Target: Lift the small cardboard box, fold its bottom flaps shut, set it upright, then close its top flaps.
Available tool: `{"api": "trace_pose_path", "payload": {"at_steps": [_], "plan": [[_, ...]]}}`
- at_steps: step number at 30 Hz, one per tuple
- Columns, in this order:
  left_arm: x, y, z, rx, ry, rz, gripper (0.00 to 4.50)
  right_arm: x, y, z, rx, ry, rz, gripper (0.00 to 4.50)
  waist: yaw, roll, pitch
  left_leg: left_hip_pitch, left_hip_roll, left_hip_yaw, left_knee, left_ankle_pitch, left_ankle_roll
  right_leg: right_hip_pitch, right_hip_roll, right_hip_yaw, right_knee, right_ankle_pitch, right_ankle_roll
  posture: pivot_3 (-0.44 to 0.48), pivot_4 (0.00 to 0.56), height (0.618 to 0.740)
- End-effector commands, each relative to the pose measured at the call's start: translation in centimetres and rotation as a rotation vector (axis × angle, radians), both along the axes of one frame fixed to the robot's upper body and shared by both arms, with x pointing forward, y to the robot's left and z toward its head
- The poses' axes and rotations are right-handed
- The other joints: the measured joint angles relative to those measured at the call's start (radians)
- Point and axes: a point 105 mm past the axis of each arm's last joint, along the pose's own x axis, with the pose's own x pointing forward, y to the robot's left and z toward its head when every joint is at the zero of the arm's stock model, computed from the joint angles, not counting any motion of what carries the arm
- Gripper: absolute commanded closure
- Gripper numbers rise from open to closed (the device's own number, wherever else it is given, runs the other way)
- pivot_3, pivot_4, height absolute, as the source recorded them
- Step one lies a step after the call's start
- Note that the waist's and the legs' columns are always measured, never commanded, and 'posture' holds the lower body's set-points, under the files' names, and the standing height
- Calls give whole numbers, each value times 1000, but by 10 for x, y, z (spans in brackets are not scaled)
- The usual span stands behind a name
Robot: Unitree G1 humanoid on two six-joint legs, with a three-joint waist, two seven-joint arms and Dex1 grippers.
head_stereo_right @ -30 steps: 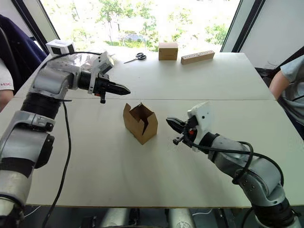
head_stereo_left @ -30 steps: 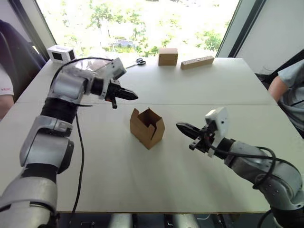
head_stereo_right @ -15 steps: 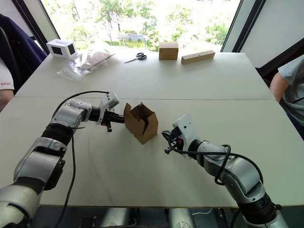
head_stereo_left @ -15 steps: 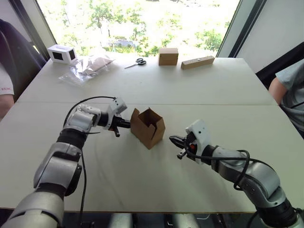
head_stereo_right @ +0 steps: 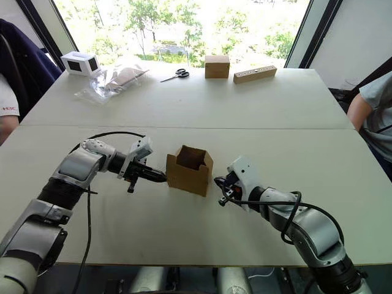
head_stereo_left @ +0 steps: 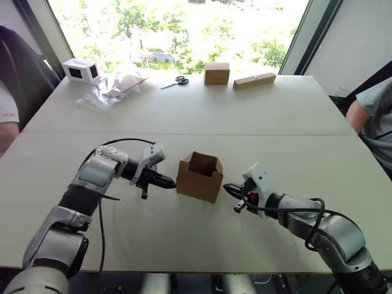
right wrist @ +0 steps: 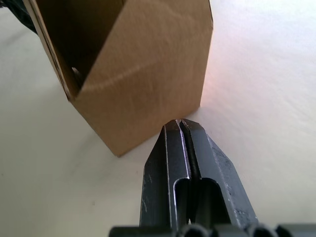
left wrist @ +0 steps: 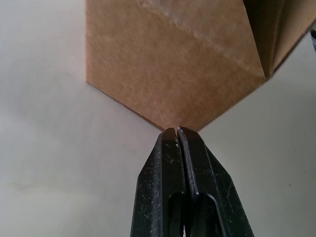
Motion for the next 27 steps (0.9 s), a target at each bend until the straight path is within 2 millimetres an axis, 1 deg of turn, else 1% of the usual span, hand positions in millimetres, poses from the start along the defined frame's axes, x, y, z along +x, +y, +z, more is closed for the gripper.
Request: {"api": "trace_pose_path", "payload": {"at_steps": [1,6,10,14,18,21,24,25,27], "plan": [[-5,0,7,-6,-8,-25,4484,4,-5,14,7,-54,-15,4500,-1,0,0,0,0,0,0,0,0,0,0,0,0,0,0,0,150,740],[-12,-3,12,-33,20,-41,4484,3,-2,16,19,-60,-1,4500,-1,0,0,0,0,0,2,0,0,0,0,0,1,0,0,0,150,740],[-15,-6,10,-38,28,-52,4484,4,0,16,15,-61,6,4500,-1,0,0,0,0,0,3,0,0,1,0,0,1,0,0,0,150,740],[-16,4,9,-4,13,-59,4484,3,0,16,8,-61,7,4500,-2,0,0,0,0,0,3,0,0,1,0,0,1,0,0,0,150,740],[-8,13,17,4,-17,-37,4484,1,-2,14,-1,-56,6,4500,-1,0,0,0,0,0,3,0,0,1,1,0,1,0,-1,0,150,740],[1,15,20,13,-60,-5,4484,0,-2,13,-2,-56,4,4500,0,0,0,0,0,0,4,0,0,1,0,0,1,0,-1,0,150,740],[16,12,20,-3,-109,53,4484,0,0,12,1,-55,6,4500,1,0,0,0,0,0,5,0,0,2,0,0,1,0,-1,0,150,740],[18,11,20,-6,-115,61,4484,0,1,12,2,-54,7,4500,1,0,0,0,0,0,5,0,0,2,0,0,1,0,-1,0,150,740],[15,4,18,-19,-101,40,4484,-2,5,11,7,-52,18,4500,0,0,0,0,0,0,6,0,0,2,0,0,1,0,-1,0,150,740]]}}
